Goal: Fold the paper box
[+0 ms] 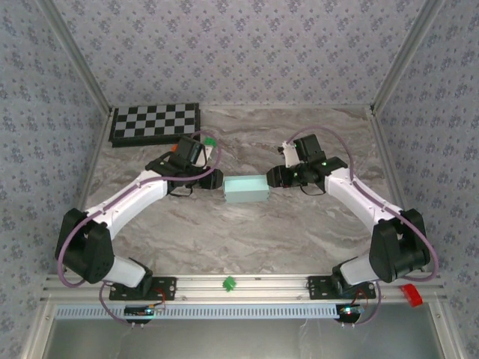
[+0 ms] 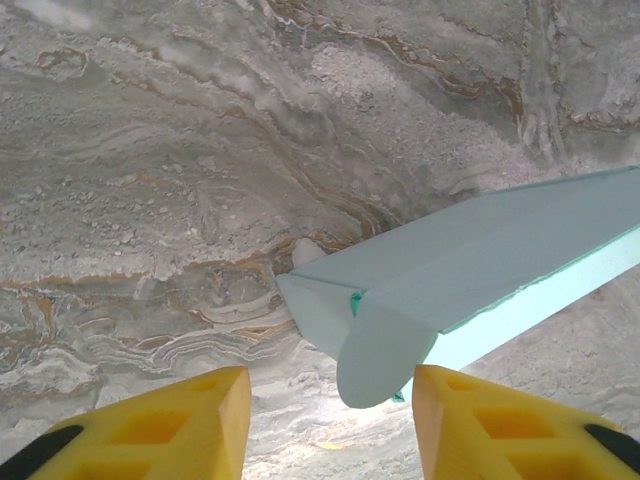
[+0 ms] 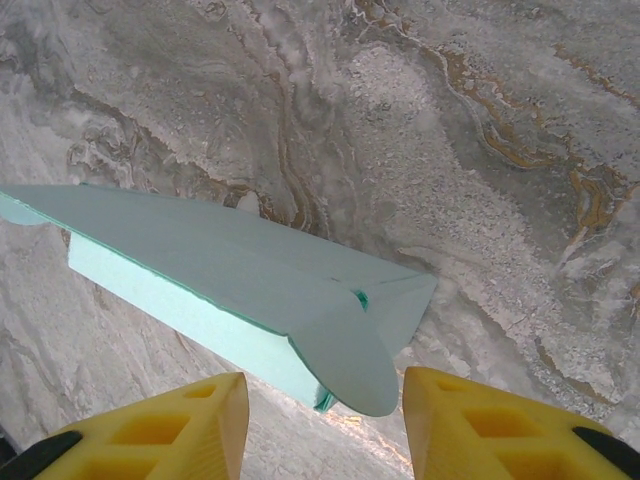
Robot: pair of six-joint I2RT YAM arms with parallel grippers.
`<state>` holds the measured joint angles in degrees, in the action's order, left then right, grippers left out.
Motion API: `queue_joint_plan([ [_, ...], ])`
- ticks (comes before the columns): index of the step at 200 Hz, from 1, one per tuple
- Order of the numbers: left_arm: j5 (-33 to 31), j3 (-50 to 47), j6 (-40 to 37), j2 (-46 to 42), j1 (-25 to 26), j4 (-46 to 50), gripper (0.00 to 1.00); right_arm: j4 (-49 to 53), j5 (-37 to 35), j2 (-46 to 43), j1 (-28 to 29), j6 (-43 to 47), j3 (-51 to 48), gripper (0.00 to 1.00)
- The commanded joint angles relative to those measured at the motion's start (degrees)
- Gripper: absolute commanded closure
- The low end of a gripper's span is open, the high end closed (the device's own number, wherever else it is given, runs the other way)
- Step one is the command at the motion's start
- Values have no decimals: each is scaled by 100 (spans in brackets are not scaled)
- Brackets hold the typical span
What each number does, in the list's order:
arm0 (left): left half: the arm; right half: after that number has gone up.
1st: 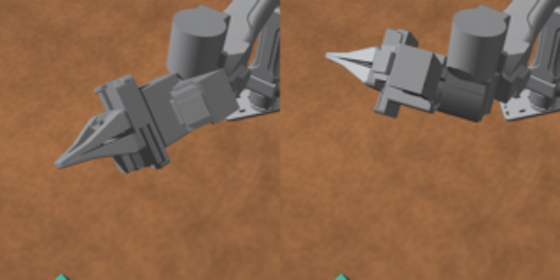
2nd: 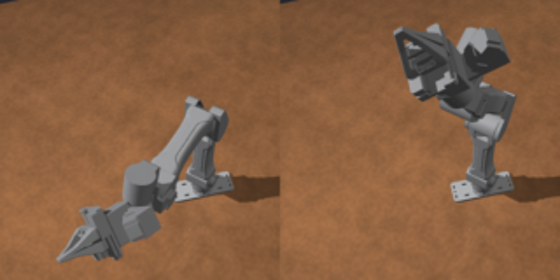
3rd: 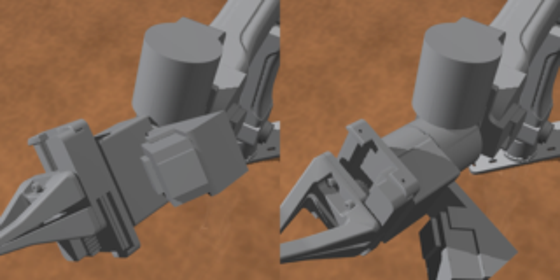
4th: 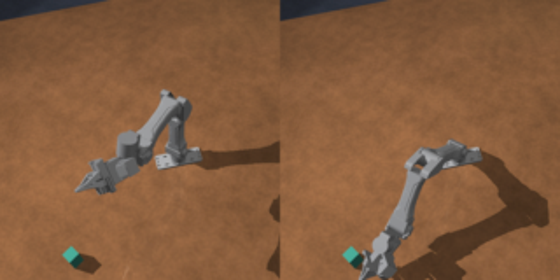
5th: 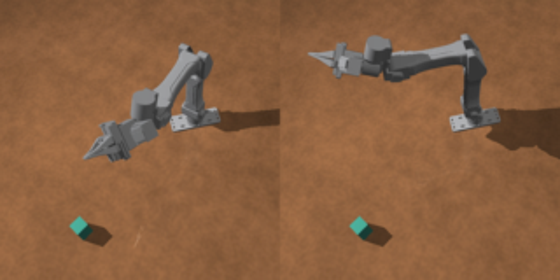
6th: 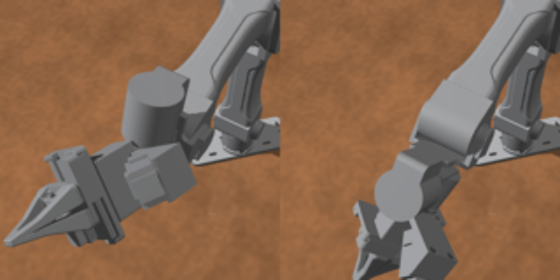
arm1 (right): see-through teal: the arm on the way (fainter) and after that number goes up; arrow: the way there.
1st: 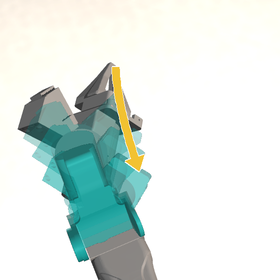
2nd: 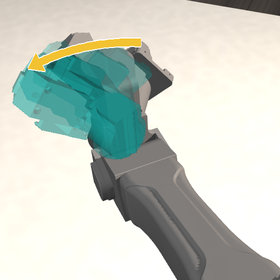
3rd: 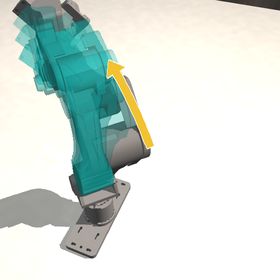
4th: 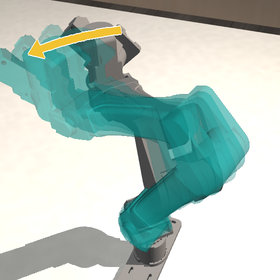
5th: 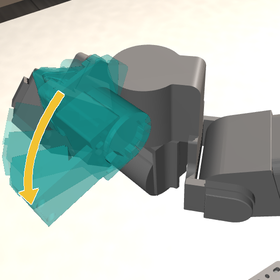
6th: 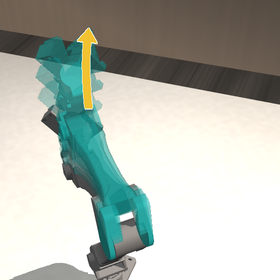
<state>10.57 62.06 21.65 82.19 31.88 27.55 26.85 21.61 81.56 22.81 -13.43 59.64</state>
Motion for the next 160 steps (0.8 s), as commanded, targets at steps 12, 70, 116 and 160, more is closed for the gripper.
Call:
queue_joint_plan([
  [12, 225, 9, 31, 81, -5, -64, 59, 167, -183, 53, 57, 44, 158, 56],
  [70, 440, -18, 59, 211, 18, -159, 64, 145, -198, 47, 118, 3, 74, 60],
  [116, 508, 22, 94, 315, 38, -136, 67, 120, -203, 67, 118, -28, 39, 63],
  [160, 426, -23, 77, 166, 75, -143, 63, 137, -298, 62, 119, -70, 37, 63],
])
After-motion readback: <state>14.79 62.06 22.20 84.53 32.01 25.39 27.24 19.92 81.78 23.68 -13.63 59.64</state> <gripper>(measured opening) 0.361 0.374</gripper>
